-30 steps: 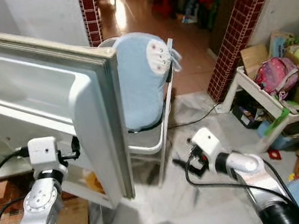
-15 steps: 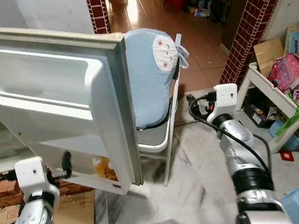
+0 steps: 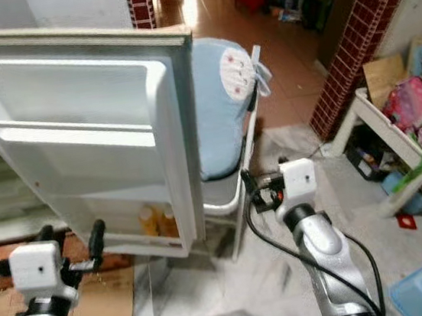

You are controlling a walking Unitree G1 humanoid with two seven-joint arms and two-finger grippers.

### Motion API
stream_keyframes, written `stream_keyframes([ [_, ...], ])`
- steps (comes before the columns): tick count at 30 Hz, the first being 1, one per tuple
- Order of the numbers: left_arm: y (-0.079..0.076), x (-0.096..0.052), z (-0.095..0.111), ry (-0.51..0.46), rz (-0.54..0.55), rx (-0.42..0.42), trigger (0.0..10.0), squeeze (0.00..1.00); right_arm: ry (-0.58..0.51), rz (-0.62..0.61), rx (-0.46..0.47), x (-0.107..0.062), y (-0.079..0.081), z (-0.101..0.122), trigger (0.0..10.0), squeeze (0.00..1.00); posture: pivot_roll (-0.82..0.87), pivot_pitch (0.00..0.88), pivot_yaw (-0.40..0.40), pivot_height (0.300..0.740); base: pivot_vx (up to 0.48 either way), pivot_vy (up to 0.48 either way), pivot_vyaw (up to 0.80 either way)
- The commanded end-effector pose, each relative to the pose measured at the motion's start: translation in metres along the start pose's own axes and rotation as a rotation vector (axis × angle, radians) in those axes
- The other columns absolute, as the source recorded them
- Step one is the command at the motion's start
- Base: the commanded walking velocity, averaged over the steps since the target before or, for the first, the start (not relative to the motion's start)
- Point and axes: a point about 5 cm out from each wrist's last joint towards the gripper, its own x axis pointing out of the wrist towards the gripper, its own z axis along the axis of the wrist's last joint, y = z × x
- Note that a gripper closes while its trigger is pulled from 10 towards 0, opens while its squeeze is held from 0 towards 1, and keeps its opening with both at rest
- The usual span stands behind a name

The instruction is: Restocking fridge

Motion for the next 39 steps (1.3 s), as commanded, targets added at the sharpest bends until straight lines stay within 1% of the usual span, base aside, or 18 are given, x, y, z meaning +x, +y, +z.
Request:
stream_keyframes([
  [1, -0.003, 0.0, -0.001, -0.005, 0.009, 0.033, 10.0, 0.0, -0.001, -0.025, -0.019, 0.009, -0.004, 0.006, 10.0, 0.0, 0.08, 0.0, -0.051, 0.74, 0.0, 0.0, 0.0],
  [2, -0.008, 0.0, 0.0, -0.008, 0.001, 0.038, 10.0, 0.0, -0.012, -0.04, -0.023, 0.019, -0.005, 0.012, 10.0, 0.0, 0.08, 0.0, -0.052, 0.74, 0.0, 0.0, 0.0],
  [3, -0.008, 0.0, 0.0, -0.008, 0.001, 0.038, 10.0, 0.0, -0.012, -0.04, -0.023, 0.019, -0.005, 0.012, 10.0, 0.0, 0.08, 0.0, -0.052, 0.74, 0.0, 0.0, 0.0],
  [4, -0.01, 0.0, 0.001, -0.012, 0.003, 0.035, 10.0, 0.0, -0.04, -0.066, -0.026, 0.029, -0.006, 0.021, 10.0, 0.0, 0.08, 0.0, -0.054, 0.74, 0.0, 0.0, 0.0],
  [5, -0.01, 0.0, 0.001, -0.014, 0.008, 0.036, 10.0, 0.0, -0.054, -0.078, -0.027, 0.033, -0.007, 0.024, 10.0, 0.0, 0.09, 0.0, -0.055, 0.74, 0.0, 0.0, 0.0],
  [7, -0.01, -0.001, 0.001, -0.012, 0.017, 0.034, 10.0, 0.0, -0.09, -0.109, -0.042, 0.048, -0.006, 0.037, 10.0, 0.0, 0.1, 0.0, -0.062, 0.74, 0.0, 0.0, 0.8],
  [11, -0.011, -0.002, 0.0, -0.01, 0.023, 0.032, 10.0, 0.0, -0.119, -0.138, -0.045, 0.064, -0.001, 0.05, 10.0, 0.0, 0.11, 0.0, -0.067, 0.74, 0.0, 0.0, 0.8],
  [14, -0.011, -0.002, -0.001, 0.0, 0.03, 0.026, 10.0, 0.0, -0.129, -0.161, -0.032, 0.07, -0.001, 0.053, 10.0, 0.0, 0.11, 0.002, -0.067, 0.74, 0.0, 0.0, 0.8],
  [17, -0.01, -0.003, -0.003, 0.009, 0.032, 0.024, 10.0, 0.0, -0.134, -0.172, -0.024, 0.074, 0.001, 0.054, 10.0, 0.0, 0.11, 0.003, -0.067, 0.74, 0.0, 0.0, 0.8],
  [22, -0.008, 0.001, -0.011, 0.047, 0.032, 0.016, 10.0, 0.0, -0.132, -0.204, -0.023, 0.072, 0.0, 0.049, 10.0, 0.0, 0.11, 0.0, -0.066, 0.74, 0.0, 0.0, 0.79],
  [26, -0.005, 0.017, -0.018, 0.07, 0.053, -0.033, 10.0, 0.0, -0.106, -0.223, -0.029, 0.07, -0.002, 0.04, 10.0, 0.0, 0.1, 0.0, -0.062, 0.74, 0.0, 0.0, 0.79],
  [27, -0.005, 0.018, -0.018, 0.072, 0.051, -0.034, 10.0, 0.0, -0.105, -0.224, -0.029, 0.07, -0.002, 0.039, 10.0, 0.0, 0.1, 0.0, -0.062, 0.74, 0.0, 0.0, 0.79],
  [29, -0.008, 0.022, -0.023, 0.104, 0.027, -0.064, 10.0, 0.0, -0.1, -0.226, -0.027, 0.07, -0.002, 0.037, 10.0, 0.0, 0.1, 0.0, -0.06, 0.74, 0.0, 0.0, 0.78],
  [30, -0.011, 0.026, -0.029, 0.144, 0.004, -0.083, 10.0, 0.0, -0.086, -0.231, -0.024, 0.071, -0.002, 0.033, 10.0, 0.0, 0.1, 0.0, -0.056, 0.74, 0.0, 0.0, 0.48],
  [31, -0.01, 0.035, -0.04, 0.211, 0.0, -0.111, 10.0, 0.0, -0.062, -0.243, -0.009, 0.072, -0.001, 0.028, 10.0, 0.0, 0.1, 0.0, -0.052, 0.74, 0.0, 0.0, 0.0],
  [34, -0.005, 0.046, -0.055, 0.282, 0.032, -0.167, 10.0, 0.0, -0.055, -0.242, 0.002, 0.075, 0.003, 0.024, 10.0, 0.0, 0.09, 0.0, -0.043, 0.74, 0.0, 0.0, 0.0],
  [36, -0.005, 0.051, -0.063, 0.319, 0.026, -0.18, 10.0, 0.0, -0.048, -0.24, 0.003, 0.077, 0.005, 0.021, 10.0, 0.0, 0.09, 0.0, -0.04, 0.74, 0.0, 0.0, 0.0],
  [39, -0.011, 0.056, -0.07, 0.35, -0.031, -0.156, 10.0, 0.0, -0.053, -0.238, -0.006, 0.08, 0.008, 0.022, 10.0, 0.0, 0.09, 0.0, -0.034, 0.74, 0.0, 0.0, 0.0],
])
